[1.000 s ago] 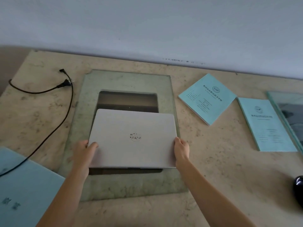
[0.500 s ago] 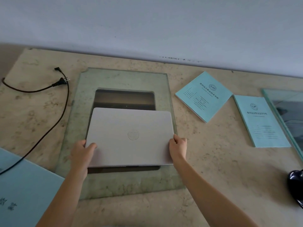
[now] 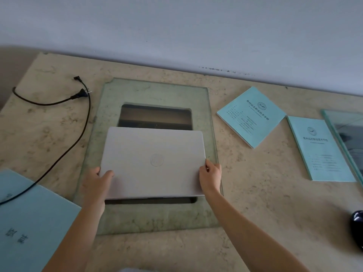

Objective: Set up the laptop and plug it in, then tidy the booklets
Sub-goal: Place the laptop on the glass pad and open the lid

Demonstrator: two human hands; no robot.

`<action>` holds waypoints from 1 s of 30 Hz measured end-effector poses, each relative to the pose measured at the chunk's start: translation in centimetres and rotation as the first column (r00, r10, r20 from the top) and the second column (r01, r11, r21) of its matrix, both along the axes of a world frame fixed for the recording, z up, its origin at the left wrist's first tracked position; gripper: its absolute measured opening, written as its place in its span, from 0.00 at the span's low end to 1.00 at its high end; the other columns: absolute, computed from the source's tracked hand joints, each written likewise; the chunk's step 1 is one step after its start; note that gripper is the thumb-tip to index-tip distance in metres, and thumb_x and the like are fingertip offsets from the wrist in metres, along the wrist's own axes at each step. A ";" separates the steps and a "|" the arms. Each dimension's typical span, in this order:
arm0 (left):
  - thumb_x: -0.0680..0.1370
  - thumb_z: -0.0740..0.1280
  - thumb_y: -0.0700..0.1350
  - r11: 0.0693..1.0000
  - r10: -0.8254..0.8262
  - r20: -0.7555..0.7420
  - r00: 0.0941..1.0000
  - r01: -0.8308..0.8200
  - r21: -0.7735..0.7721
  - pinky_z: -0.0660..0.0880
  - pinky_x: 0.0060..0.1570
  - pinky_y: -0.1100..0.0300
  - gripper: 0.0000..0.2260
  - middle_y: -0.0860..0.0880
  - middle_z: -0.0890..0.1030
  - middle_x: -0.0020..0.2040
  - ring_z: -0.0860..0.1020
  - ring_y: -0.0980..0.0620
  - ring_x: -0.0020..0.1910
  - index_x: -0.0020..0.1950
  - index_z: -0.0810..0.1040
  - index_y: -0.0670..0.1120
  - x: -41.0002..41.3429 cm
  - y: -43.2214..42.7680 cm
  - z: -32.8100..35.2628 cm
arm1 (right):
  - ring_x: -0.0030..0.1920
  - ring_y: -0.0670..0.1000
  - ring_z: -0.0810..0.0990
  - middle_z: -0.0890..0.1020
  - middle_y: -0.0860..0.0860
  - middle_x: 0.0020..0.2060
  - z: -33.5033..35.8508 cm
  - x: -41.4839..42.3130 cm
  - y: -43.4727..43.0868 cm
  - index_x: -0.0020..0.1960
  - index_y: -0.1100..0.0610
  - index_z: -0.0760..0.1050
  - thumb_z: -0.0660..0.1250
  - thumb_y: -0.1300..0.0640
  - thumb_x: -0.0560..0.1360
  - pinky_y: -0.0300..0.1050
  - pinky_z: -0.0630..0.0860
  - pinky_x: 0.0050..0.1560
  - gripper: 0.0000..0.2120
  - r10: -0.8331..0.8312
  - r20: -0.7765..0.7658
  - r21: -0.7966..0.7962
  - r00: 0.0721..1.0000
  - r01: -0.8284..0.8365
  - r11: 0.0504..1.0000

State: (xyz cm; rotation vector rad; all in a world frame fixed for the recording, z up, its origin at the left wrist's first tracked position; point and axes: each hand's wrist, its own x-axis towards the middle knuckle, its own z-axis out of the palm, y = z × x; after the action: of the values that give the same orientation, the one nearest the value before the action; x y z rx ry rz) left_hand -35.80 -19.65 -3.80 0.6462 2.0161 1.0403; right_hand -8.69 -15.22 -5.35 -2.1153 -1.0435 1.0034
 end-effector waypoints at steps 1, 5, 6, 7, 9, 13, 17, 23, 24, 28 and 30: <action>0.71 0.64 0.37 1.000 0.010 -0.004 1.000 -0.010 -0.014 0.57 0.31 0.58 0.10 0.49 0.63 0.29 0.62 0.50 0.32 0.32 0.66 0.39 0.0 0.0 0.0 | 0.47 0.56 0.70 0.69 0.55 0.47 0.0 0.0 0.0 0.38 0.67 0.65 0.56 0.65 0.73 0.45 0.69 0.47 0.07 0.004 0.009 0.002 1.000 -0.004 1.000; 0.72 0.63 0.37 1.000 -0.007 0.023 1.000 0.008 -0.005 0.58 0.31 0.58 0.14 0.48 0.65 0.29 0.62 0.49 0.32 0.29 0.63 0.47 -0.6 -0.1 -0.2 | 0.54 0.56 0.69 0.68 0.52 0.48 0.6 -0.2 -0.3 0.40 0.64 0.68 0.57 0.63 0.74 0.48 0.69 0.56 0.05 0.069 0.040 -0.019 0.997 -0.068 0.997; 0.71 0.63 0.39 1.000 -0.007 0.027 1.000 0.007 -0.010 0.58 0.32 0.57 0.14 0.48 0.64 0.29 0.62 0.49 0.32 0.29 0.62 0.46 -0.9 -0.1 -0.3 | 0.56 0.56 0.69 0.68 0.52 0.49 0.8 -0.2 -0.3 0.43 0.64 0.70 0.57 0.62 0.74 0.48 0.69 0.58 0.06 0.083 0.045 -0.028 0.996 -0.082 0.996; 0.70 0.64 0.42 1.000 -0.002 0.036 0.999 0.003 -0.027 0.58 0.34 0.56 0.12 0.47 0.65 0.30 0.62 0.49 0.33 0.30 0.62 0.45 -1.2 -0.1 -0.4 | 0.57 0.56 0.69 0.67 0.52 0.50 1.1 -0.1 -0.3 0.46 0.65 0.72 0.57 0.62 0.74 0.48 0.68 0.58 0.07 0.094 0.047 -0.038 0.995 -0.092 0.995; 0.66 0.63 0.47 0.998 -0.001 0.074 0.997 0.006 -0.061 0.60 0.38 0.55 0.06 0.45 0.67 0.35 0.65 0.49 0.36 0.36 0.69 0.46 -1.9 0.0 -0.5 | 0.59 0.58 0.68 0.68 0.53 0.52 1.7 0.1 -0.3 0.46 0.64 0.71 0.58 0.61 0.74 0.51 0.69 0.61 0.06 0.135 0.052 -0.070 0.989 -0.132 0.989; 0.75 0.63 0.43 0.996 0.036 0.260 0.965 -0.015 -0.083 0.59 0.32 0.59 0.04 0.48 0.68 0.33 0.66 0.52 0.32 0.39 0.72 0.47 -2.9 0.2 -0.1 | 0.69 0.57 0.59 0.61 0.54 0.68 3.2 -0.4 -1.2 0.66 0.53 0.64 0.65 0.47 0.72 0.55 0.63 0.68 0.25 0.504 0.302 -0.264 0.809 -0.437 0.860; 0.75 0.63 0.46 0.981 0.128 0.420 0.898 -0.052 -0.189 0.63 0.32 0.59 0.07 0.49 0.73 0.34 0.70 0.52 0.32 0.38 0.74 0.47 -4.1 0.4 0.2 | 0.76 0.55 0.47 0.49 0.50 0.76 3.6 -3.9 -3.5 0.76 0.47 0.49 0.69 0.37 0.67 0.58 0.47 0.75 0.46 0.791 0.505 -0.245 0.346 -0.821 0.516; 0.76 0.61 0.44 0.991 0.104 0.540 0.835 -0.042 -0.125 0.66 0.27 0.64 0.11 0.54 0.75 0.18 0.72 0.59 0.17 0.33 0.73 0.47 -4.2 0.1 1.3 | 0.77 0.58 0.45 0.50 0.52 0.77 2.4 -6.9 -3.0 0.75 0.46 0.49 0.73 0.45 0.68 0.63 0.45 0.75 0.45 0.821 0.556 -0.314 0.131 -0.881 0.353; 0.77 0.61 0.44 0.991 0.114 0.554 0.825 -0.052 -0.127 0.66 0.24 0.67 0.12 0.54 0.74 0.17 0.71 0.60 0.15 0.33 0.72 0.48 -4.3 0.1 1.5 | 0.77 0.58 0.45 0.51 0.52 0.76 2.5 -6.9 -2.9 0.75 0.46 0.50 0.73 0.46 0.69 0.63 0.46 0.75 0.43 0.825 0.556 -0.325 0.105 -0.886 0.331; 0.77 0.61 0.44 0.986 0.161 0.594 0.788 -0.099 -0.135 0.64 0.31 0.63 0.11 0.57 0.74 0.17 0.72 0.57 0.26 0.33 0.70 0.50 -4.7 0.0 1.4 | 0.77 0.56 0.49 0.54 0.51 0.76 3.7 -6.9 -2.9 0.74 0.45 0.53 0.71 0.47 0.71 0.60 0.53 0.74 0.39 0.838 0.541 -0.350 0.063 -0.890 0.292; 0.77 0.61 0.41 0.987 0.154 0.581 0.799 -0.094 -0.132 0.64 0.32 0.64 0.11 0.57 0.74 0.17 0.71 0.58 0.26 0.34 0.71 0.49 -5.1 -0.1 1.1 | 0.76 0.56 0.52 0.57 0.50 0.76 4.4 -7.1 -2.9 0.73 0.44 0.56 0.71 0.48 0.71 0.58 0.56 0.73 0.36 0.841 0.537 -0.346 0.061 -0.894 0.286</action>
State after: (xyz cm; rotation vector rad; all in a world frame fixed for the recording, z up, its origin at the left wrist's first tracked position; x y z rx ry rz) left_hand -40.86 -19.74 -2.74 0.1005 1.5498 1.0505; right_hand -15.77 -18.10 -0.96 -1.5582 -2.9459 0.5472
